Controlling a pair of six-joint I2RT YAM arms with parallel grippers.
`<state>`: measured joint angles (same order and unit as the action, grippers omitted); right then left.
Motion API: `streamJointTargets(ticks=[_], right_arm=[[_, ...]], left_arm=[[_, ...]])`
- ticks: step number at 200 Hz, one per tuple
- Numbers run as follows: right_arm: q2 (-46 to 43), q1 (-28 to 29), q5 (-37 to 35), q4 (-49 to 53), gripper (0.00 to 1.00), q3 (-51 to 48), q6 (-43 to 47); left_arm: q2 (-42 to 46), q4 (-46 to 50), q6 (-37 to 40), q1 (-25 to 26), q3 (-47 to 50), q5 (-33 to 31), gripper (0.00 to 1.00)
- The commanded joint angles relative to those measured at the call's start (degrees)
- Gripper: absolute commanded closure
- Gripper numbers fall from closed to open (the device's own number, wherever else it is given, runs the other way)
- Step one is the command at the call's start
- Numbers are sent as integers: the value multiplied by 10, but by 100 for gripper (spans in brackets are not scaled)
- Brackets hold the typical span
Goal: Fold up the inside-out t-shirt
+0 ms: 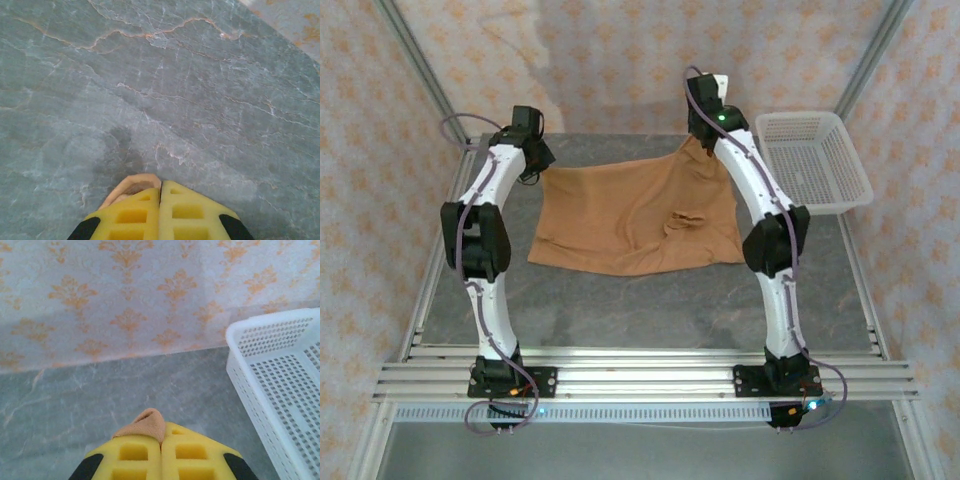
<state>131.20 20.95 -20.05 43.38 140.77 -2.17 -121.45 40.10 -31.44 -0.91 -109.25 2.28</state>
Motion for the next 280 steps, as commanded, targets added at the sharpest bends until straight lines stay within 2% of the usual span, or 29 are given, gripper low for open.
streamJointTargets(ticks=[1,53,85,129,168,207,238,280], right_arm=[[54,-8,2,-40,100,61,22],[96,-10,53,-56,100,33,45],[86,-11,72,4,100,30,34],[19,-11,173,103,100,-47,12],[-83,-10,179,93,99,-212,-19],[-161,-10,209,74,97,-339,-51],[-196,-11,214,82,96,-397,-71],[-223,-9,209,98,95,-422,-87]], left_arm=[[-27,-3,2,-8,-43,-10,100],[-86,6,3,-7,-84,14,100],[-83,25,24,-8,-84,9,100],[-45,30,31,-9,-22,15,100],[22,-9,26,-9,86,12,100],[52,-14,26,-11,134,17,100],[68,-25,26,-11,162,13,100],[76,-21,26,-11,172,12,100]])
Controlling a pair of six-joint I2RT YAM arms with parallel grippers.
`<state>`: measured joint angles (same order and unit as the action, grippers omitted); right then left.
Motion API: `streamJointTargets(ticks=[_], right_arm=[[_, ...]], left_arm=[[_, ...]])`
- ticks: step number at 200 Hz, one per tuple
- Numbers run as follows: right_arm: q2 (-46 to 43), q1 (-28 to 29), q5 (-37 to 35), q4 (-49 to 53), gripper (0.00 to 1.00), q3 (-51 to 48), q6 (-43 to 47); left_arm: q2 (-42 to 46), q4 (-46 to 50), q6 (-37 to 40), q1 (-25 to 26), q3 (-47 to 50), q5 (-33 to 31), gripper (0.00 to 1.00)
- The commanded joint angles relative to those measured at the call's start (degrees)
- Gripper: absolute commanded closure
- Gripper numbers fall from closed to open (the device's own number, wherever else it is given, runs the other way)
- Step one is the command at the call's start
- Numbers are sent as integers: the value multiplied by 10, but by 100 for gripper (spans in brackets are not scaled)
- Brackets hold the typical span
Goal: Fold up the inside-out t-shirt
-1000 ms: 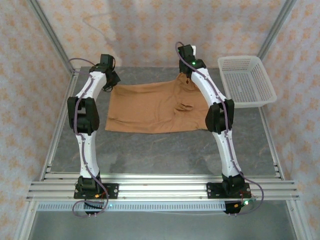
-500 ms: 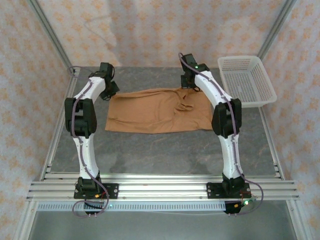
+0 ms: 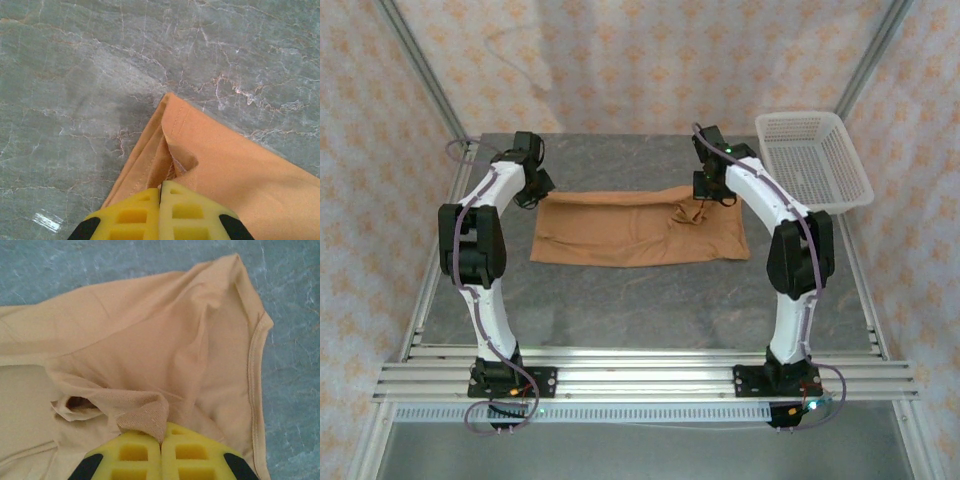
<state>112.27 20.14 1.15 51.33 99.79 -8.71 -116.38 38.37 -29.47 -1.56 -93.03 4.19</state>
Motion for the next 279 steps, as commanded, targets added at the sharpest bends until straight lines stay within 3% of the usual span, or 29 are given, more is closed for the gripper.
streamJointTargets(ticks=[1,72,106,125,143,156,193,216,240,279], right_arm=[[-35,-2,-3,18,95,-13,-22],[-88,12,34,-73,94,-209,-100],[-102,15,17,-111,94,-287,-127],[-107,15,14,-108,82,-292,-127],[-121,17,-5,-89,56,-276,-123],[-137,19,-14,-79,49,-260,-123],[-130,26,29,-93,52,-189,-143],[-75,24,106,-171,59,-164,-186],[-17,15,138,-187,61,-140,-214],[-11,-11,130,-234,60,-249,-228]], left_arm=[[26,-4,6,-5,10,-7,100],[48,-37,1,-5,107,-21,100],[57,-59,-8,-5,160,-24,100],[56,-61,-7,-5,166,-27,100],[54,-49,-4,-5,147,-23,74],[61,-35,-7,-4,126,-27,58],[114,1,-27,35,69,-74,56],[114,-67,-59,80,82,3,57],[46,-97,-88,98,75,76,58],[7,-118,-88,67,122,68,59]])
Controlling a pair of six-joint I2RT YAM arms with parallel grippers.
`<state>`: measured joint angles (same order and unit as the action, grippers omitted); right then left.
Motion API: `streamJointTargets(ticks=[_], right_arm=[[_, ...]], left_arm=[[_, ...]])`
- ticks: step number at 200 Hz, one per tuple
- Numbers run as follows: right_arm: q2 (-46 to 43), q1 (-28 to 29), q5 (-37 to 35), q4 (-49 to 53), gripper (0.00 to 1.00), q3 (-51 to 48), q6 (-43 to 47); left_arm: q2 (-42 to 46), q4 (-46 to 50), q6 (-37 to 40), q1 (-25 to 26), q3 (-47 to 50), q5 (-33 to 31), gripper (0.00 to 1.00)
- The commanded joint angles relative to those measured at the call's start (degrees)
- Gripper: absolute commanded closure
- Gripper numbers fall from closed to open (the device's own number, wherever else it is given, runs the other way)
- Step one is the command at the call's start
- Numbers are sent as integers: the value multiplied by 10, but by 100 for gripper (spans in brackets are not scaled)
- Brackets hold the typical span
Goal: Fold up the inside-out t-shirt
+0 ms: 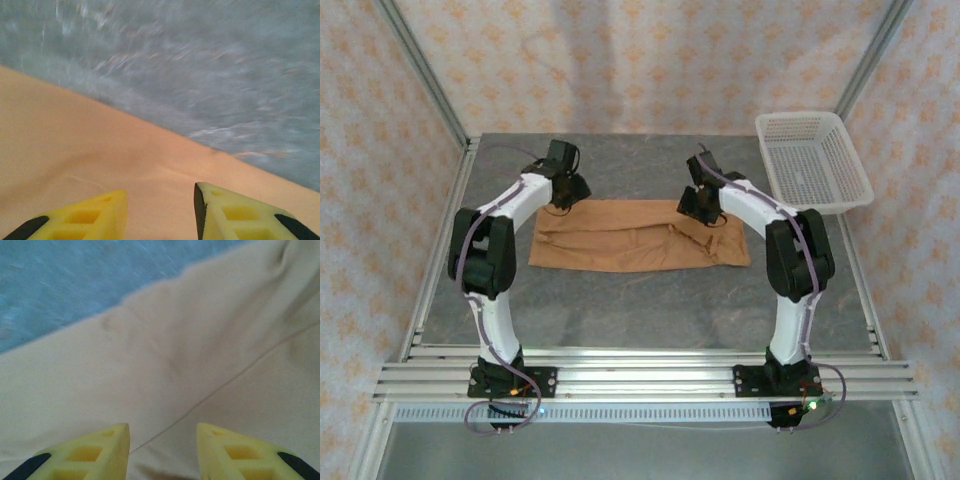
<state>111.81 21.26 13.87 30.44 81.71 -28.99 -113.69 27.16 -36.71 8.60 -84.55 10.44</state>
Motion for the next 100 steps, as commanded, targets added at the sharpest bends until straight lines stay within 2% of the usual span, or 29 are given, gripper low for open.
streamJointTargets(ticks=[1,22,48,70,89,100], right_arm=[[-8,-23,3,-27,60,-72,-25],[-24,-45,7,-54,58,-142,-24],[-53,-63,12,-49,53,-176,-5],[-90,-64,14,-8,40,-160,35],[-122,-65,-49,24,24,-147,71],[-128,-67,-85,44,19,-134,93]], left_arm=[[-20,-7,-16,-36,38,5,59],[-26,-3,3,-54,62,-13,60],[-24,10,17,-67,74,-32,60],[-4,6,13,-66,82,-18,60],[17,13,13,-60,75,-7,59],[29,27,18,-55,64,-6,59]])
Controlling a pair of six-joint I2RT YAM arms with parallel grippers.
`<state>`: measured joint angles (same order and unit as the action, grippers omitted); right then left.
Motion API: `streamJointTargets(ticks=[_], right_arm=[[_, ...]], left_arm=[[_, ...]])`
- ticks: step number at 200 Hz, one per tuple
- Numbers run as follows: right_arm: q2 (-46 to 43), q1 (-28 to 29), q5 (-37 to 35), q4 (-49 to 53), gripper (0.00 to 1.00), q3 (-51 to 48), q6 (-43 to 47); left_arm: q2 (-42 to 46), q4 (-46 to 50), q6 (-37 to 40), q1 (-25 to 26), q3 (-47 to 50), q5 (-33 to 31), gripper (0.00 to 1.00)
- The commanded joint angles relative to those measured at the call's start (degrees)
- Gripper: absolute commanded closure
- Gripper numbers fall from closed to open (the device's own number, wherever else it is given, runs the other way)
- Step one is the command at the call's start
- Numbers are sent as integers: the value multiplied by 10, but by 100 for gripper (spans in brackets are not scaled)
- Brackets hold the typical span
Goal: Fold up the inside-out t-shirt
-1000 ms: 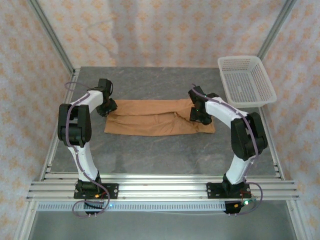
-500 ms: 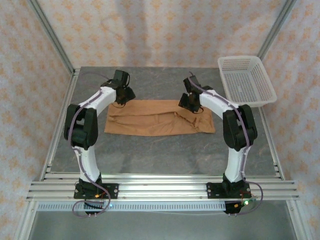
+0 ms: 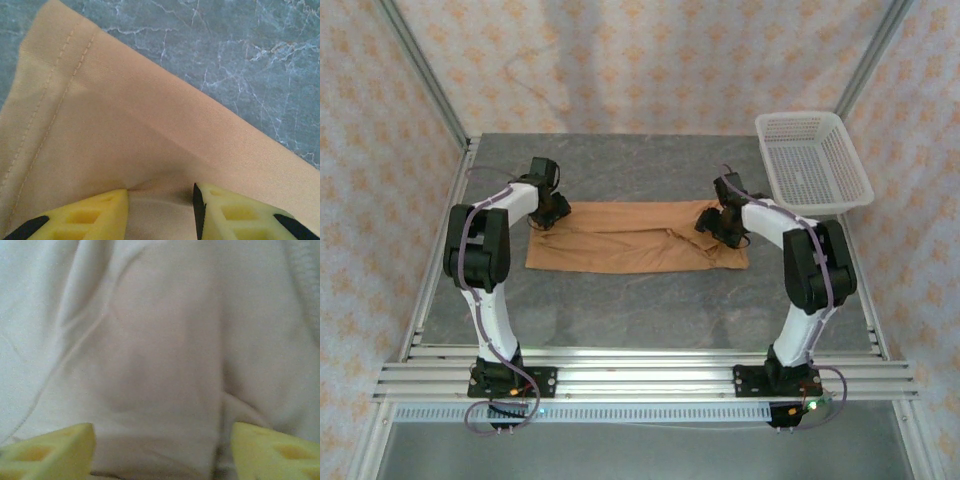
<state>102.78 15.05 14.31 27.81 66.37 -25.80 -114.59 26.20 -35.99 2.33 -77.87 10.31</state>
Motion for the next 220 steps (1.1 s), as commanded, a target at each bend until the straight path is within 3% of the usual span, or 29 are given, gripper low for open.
streamJointTargets(ticks=[1,15,45,79,100,166,182,201,220], right_arm=[[-38,-6,-93,72,18,21,63],[-32,-8,-134,87,11,35,88],[28,-13,-203,120,8,80,130],[93,-20,-170,113,8,123,155],[119,-21,-153,109,13,138,160],[120,-21,-77,76,46,97,135],[122,-21,-74,76,62,92,133],[120,-21,-67,72,69,86,130],[109,-21,-72,71,87,79,127]], left_arm=[[39,38,12,8,-4,-5,59],[47,60,22,11,-22,-6,58],[95,85,35,11,-28,-15,58],[118,89,41,9,-17,-15,58],[118,91,42,8,-16,-13,58],[120,92,41,7,-12,-7,59],[123,95,41,7,-15,-6,59],[127,92,38,7,-13,-1,59],[134,89,36,7,-6,7,59]])
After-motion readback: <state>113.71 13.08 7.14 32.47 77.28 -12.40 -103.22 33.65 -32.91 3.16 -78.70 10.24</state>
